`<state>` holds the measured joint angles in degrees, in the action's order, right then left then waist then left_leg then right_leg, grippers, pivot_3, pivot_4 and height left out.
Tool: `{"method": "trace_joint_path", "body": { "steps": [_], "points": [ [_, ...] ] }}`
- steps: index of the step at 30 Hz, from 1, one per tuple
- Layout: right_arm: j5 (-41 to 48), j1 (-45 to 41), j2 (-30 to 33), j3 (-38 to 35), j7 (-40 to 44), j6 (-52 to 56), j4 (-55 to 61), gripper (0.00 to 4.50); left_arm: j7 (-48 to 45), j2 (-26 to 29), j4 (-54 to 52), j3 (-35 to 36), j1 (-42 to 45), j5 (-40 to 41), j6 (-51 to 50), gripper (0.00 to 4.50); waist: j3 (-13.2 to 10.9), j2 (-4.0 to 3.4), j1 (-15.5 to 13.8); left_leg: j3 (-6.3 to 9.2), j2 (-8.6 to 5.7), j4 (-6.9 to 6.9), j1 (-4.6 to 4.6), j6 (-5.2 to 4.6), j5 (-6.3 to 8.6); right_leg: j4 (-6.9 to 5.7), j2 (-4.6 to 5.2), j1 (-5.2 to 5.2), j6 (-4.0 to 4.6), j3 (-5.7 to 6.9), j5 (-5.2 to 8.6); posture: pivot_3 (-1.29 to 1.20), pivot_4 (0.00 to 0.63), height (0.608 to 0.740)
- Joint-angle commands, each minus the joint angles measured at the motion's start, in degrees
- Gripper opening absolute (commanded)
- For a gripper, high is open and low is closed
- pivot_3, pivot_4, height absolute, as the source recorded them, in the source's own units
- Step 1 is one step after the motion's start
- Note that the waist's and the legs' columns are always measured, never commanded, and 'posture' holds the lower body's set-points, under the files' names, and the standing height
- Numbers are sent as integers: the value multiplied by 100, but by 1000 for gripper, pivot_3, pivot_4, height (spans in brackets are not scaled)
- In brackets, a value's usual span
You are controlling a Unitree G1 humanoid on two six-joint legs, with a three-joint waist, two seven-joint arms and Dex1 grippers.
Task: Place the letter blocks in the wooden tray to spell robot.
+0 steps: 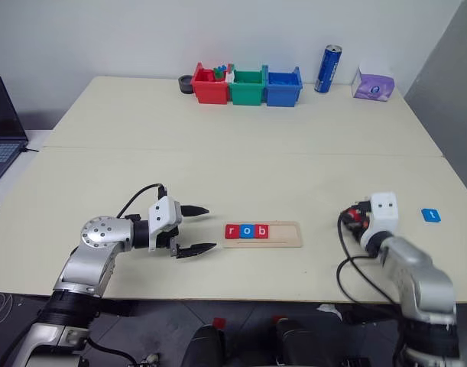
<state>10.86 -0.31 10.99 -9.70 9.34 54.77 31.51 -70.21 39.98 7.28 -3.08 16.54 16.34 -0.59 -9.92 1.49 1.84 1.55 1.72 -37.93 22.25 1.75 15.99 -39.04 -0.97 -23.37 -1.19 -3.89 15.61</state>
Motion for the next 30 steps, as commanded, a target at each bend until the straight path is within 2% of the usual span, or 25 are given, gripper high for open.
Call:
{"method": "trace_joint_path", "body": {
  "steps": [1, 8, 14, 18, 22, 23, 27, 30],
  "points": [
    [9, 379, -351, 324, -399, 362, 888, 1448, -68, 6, -15, 21, 78, 1, 145, 4500, 0, 0, 17, -1, 0, -2, -3, 0, 0, 0, 0, 0, -10, 0, 6, 0, 150, 740],
    [-438, 541, -1024, 847, -1143, 33, 759, 1448, -176, -60, 166, -68, 234, -54, 247, 4500, 1, 2, 17, -12, -4, -5, -23, 0, -1, 2, -1, 4, -15, -9, 8, 0, 150, 740],
    [-495, 666, -1463, 779, -1445, -304, 513, 1448, -207, -65, 255, -53, 239, -70, 346, 4500, 3, 5, 15, -12, -2, -2, -23, 1, -1, 3, -1, 4, -16, -9, 9, 0, 150, 740],
    [-435, 531, -1548, 713, -1432, -458, 875, 2919, -199, -70, 330, -30, 183, -75, 437, 4500, 2, 4, 15, -11, -3, -2, -22, 0, -1, 3, 0, 4, -16, -9, 9, 0, 150, 740],
    [-330, 182, -1327, 558, -1281, -136, 1315, 4353, -183, -82, 411, -28, 148, -79, 533, 4500, 1, 2, 13, -10, -3, -2, -20, 0, -1, 3, 0, 1, -16, -10, 9, 0, 150, 740],
    [-330, 110, -1196, 506, -1217, -55, 1385, 4476, -175, -90, 425, -32, 149, -82, 545, 4500, 1, 3, 14, -9, -3, -3, -20, 0, -1, 3, 0, 0, -16, -10, 9, 0, 150, 740],
    [-162, -43, -260, 303, -548, 184, 1369, 4476, -147, -130, 494, -55, 166, -104, 608, 4500, 1, 3, 13, -10, -5, -2, -17, 0, 0, 5, -1, 1, -16, -6, 9, 0, 150, 740],
    [732, -319, 604, 1, 704, 544, 1101, 4476, -109, -167, 499, -62, 174, -111, 622, 4500, 0, 4, 10, -13, -8, -2, -15, 0, 0, 7, 0, 1, -16, -7, 9, 0, 150, 740]
  ]
}}
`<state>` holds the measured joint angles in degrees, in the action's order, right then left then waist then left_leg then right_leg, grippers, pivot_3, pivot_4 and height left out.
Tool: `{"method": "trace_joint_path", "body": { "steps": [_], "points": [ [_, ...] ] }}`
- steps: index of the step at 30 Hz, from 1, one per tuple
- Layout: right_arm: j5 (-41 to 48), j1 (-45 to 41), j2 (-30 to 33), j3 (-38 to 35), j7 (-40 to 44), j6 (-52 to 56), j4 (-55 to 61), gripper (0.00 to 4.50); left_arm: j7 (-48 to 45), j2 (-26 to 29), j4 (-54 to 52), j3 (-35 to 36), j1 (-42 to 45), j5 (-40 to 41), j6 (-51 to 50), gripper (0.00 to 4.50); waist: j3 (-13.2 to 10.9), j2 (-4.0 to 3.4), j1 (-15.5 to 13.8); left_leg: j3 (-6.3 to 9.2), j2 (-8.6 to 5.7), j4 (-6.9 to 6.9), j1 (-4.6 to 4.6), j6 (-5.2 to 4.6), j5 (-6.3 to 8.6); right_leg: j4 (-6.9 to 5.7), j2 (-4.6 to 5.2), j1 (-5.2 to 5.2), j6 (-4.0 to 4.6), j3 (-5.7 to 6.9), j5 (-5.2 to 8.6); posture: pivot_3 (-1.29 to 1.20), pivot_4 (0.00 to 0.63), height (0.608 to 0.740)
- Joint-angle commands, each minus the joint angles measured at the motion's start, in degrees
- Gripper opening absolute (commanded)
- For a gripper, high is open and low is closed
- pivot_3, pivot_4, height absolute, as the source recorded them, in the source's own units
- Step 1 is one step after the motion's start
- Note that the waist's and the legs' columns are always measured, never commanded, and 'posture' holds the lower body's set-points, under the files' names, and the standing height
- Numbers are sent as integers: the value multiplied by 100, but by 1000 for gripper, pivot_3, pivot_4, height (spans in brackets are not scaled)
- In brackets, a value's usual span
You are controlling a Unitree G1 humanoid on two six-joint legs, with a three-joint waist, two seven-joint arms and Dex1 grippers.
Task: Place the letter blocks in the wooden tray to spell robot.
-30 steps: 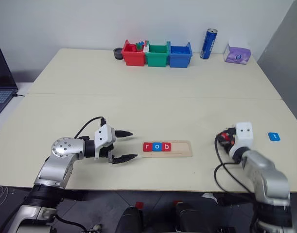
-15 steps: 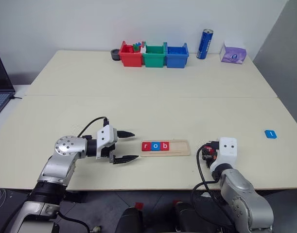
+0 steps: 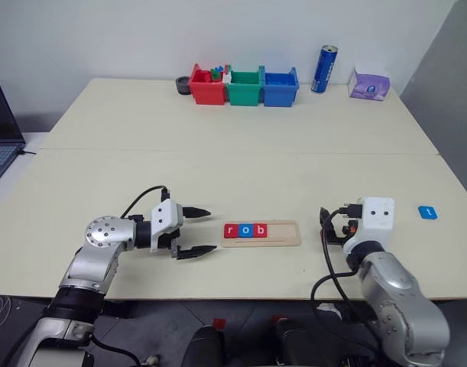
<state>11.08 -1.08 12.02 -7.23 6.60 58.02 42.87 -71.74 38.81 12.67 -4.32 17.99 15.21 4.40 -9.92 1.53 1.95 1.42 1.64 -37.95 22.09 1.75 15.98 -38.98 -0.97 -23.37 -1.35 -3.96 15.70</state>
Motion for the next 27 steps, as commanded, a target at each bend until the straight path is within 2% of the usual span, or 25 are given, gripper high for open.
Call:
{"method": "trace_joint_path", "body": {
  "steps": [1, 4, 7, 11, 20, 25, 27],
  "points": [
    [952, -332, 933, -268, 1480, 214, -135, 4476, 52, -59, -59, 56, 12, 2, 121, 4500, -1, -1, -1, -1, -1, 0, 0, 0, 0, 0, 0, 0, 0, -1, 0, 0, 150, 740],
    [1175, -410, 2122, -190, 2583, -160, -555, 4476, 72, -88, -114, 41, -15, -9, 93, 4500, -5, -5, -1, -3, -3, -1, -2, -1, 0, 0, -1, 4, 0, 3, 0, 0, 150, 740],
    [1050, -314, 3017, 131, 3444, -908, -1034, 4476, 71, -97, -128, 38, -9, -12, 79, 4500, -5, -2, -6, -7, -6, 1, 0, -2, 1, 4, -2, 7, -1, 13, 0, 0, 150, 740],
    [813, -401, 3636, 612, 4196, -1750, -1736, 4476, 75, -97, -158, 35, 41, -11, 32, 4500, -6, 0, -8, -7, -5, 0, 1, -2, 1, 3, -7, 6, 0, 16, 0, 0, 150, 740],
    [373, -1238, 3771, 1343, 4950, -2700, -3048, 4476, 174, -74, -506, 25, 63, 6, -244, 4500, -8, 3, -10, -10, -2, -5, 1, -1, 0, 1, -5, 7, 0, 11, -2, 0, 150, 740],
    [339, -1414, 3841, 1534, 5354, -2760, -3338, 4476, 263, -72, -621, 61, 83, 1, -347, 4500, -9, 3, -14, -7, -1, -5, 3, -1, 1, 1, -1, 6, 5, 14, -5, 0, 150, 740],
    [267, -1473, 3843, 1596, 5428, -2809, -3460, 4121, 291, -52, -661, 69, 67, 7, -371, 4500, -9, 3, -14, -6, -1, -5, 2, -1, 1, 0, 0, 6, 8, 13, -6, 0, 150, 740]
  ]
}}
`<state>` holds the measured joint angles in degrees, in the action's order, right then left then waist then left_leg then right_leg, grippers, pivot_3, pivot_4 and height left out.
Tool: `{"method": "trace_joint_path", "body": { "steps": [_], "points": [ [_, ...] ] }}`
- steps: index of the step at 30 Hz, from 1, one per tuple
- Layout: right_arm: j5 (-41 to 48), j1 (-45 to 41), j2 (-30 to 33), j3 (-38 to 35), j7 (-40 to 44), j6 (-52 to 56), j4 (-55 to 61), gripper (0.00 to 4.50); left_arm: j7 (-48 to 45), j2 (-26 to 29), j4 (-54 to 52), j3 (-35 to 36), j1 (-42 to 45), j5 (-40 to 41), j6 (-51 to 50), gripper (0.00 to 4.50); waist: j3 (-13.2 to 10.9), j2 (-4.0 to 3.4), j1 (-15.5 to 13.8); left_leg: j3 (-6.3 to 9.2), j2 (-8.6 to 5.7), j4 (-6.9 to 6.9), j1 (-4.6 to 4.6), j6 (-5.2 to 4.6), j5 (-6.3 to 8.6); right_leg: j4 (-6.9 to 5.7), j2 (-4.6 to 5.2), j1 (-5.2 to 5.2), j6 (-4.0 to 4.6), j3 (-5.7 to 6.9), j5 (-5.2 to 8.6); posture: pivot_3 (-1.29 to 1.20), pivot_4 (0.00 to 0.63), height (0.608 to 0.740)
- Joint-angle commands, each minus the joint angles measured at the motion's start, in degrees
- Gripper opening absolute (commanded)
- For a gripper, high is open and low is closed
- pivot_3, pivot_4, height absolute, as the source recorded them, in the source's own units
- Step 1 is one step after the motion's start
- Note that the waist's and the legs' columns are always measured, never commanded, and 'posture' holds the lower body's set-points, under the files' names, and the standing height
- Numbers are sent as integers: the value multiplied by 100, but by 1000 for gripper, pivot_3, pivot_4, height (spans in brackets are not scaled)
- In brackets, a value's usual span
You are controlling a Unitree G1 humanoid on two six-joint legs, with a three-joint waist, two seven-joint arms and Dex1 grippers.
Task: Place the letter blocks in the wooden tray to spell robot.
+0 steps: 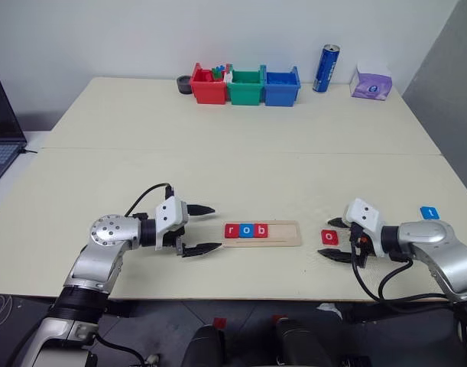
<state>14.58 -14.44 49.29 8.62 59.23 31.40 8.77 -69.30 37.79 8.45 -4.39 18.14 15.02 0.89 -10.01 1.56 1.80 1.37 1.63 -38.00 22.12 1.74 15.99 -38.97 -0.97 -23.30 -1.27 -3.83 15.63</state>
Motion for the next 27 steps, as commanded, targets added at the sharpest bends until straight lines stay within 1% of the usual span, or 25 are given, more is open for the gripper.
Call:
{"method": "trace_joint_path", "body": {
  "steps": [1, 4, 5, 8, 12, 16, 22, 27],
  "points": [
    [-100, -154, 113, 24, 192, -161, -88, 3884, 56, 57, -258, 80, 42, 26, -31, 4500, 0, 0, 0, -1, 0, 0, 0, 0, 0, 0, 0, 0, 0, 0, 0, 0, 150, 740],
    [-101, -174, 106, 31, 259, -173, -125, 2860, 69, 80, -299, 110, -1, 36, -52, 4500, 0, 0, 0, 0, 0, 0, 0, 0, 0, -1, 0, 0, 0, 2, 0, 0, 150, 740],
    [-113, -185, 99, 16, 260, -206, -122, 2440, 73, 88, -309, 121, -22, 38, -51, 4500, 0, 0, -1, 0, 0, 0, 0, 0, 0, 0, 0, 0, 0, 2, 0, 0, 150, 740],
    [-80, -247, 97, -61, 287, -226, -38, 1449, 93, 100, -324, 134, -57, 36, -48, 4500, 0, 0, -1, 0, 0, 0, 0, 0, 0, -1, 0, 0, 1, 1, -1, 0, 150, 740],
    [67, -452, 68, -110, 350, -121, 312, 1448, 111, 132, -351, 142, -111, 41, -40, 4500, -1, -2, 5, 3, 1, 0, -3, 0, 0, -3, 0, -1, 1, -2, -1, 0, 150, 740],
    [27, -907, -220, 312, 290, 209, 659, 1448, 116, 202, -343, 160, -152, 41, -20, 4500, -1, -3, 14, 7, 4, 0, -4, 0, 0, -3, 0, -1, 2, -1, -1, 0, 150, 740],
    [-316, -1534, -749, 945, 45, 542, 423, 1448, 178, 190, -351, 150, -144, 34, -19, 4500, -2, -3, 3, 6, 2, -1, -2, 0, 0, -3, 0, -1, 19, 3, -11, 0, 150, 740],
    [-505, -1701, -956, 1175, -26, 525, 275, 1448, 228, 187, -430, 156, -213, 38, -34, 4500, -2, -3, -11, 8, -1, -2, 3, 1, 0, -2, 5, -1, 20, 8, -12, 0, 150, 740]
  ]
}}
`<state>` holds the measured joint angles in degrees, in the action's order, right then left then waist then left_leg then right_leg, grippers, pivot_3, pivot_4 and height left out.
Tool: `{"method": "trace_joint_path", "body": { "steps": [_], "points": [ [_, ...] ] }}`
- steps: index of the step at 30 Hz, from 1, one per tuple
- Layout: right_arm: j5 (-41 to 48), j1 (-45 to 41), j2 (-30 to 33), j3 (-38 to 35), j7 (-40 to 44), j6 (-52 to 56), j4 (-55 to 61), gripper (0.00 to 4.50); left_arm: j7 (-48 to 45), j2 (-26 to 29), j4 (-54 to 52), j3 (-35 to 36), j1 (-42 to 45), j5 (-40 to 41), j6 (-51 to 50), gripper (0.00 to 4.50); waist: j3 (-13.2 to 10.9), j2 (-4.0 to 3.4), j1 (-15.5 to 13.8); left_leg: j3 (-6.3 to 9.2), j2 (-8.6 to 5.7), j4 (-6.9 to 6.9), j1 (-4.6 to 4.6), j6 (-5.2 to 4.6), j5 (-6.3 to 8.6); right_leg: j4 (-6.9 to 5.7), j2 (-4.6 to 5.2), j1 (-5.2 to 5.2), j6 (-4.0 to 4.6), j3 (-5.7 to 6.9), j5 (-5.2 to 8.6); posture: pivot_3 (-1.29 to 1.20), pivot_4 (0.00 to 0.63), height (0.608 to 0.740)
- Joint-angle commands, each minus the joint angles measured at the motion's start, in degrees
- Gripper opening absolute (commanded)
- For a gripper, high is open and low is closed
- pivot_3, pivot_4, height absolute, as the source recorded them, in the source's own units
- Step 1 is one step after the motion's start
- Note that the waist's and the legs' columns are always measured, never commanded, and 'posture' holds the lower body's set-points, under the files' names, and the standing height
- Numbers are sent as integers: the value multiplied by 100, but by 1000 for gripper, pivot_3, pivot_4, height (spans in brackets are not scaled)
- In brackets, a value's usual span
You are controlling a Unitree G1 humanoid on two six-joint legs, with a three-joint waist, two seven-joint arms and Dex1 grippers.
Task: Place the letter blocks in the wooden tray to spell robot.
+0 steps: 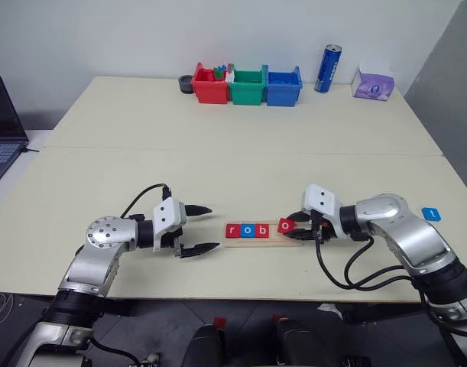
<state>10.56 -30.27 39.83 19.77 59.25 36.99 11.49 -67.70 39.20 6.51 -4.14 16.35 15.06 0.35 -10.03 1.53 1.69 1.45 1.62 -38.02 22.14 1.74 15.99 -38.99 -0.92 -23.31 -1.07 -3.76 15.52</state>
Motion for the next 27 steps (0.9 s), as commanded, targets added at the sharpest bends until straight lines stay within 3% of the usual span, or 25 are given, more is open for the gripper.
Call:
{"method": "trace_joint_path", "body": {
  "steps": [1, 27],
  "points": [
    [-129, -128, -14, 88, 0, -56, -13, 1448, 76, 47, -240, 130, -39, 34, 21, 4500, 0, 0, 0, 1, 0, 0, 0, 0, 0, 0, 0, 0, 0, 0, 0, 0, 150, 740],
    [-396, -373, -230, 355, 289, -453, -499, 1448, 231, 53, -162, 177, -249, 29, 264, 4500, 0, 0, 11, 2, 2, 0, -1, 0, 0, -2, 0, -1, 2, 4, -1, 0, 150, 740]
  ]
}}
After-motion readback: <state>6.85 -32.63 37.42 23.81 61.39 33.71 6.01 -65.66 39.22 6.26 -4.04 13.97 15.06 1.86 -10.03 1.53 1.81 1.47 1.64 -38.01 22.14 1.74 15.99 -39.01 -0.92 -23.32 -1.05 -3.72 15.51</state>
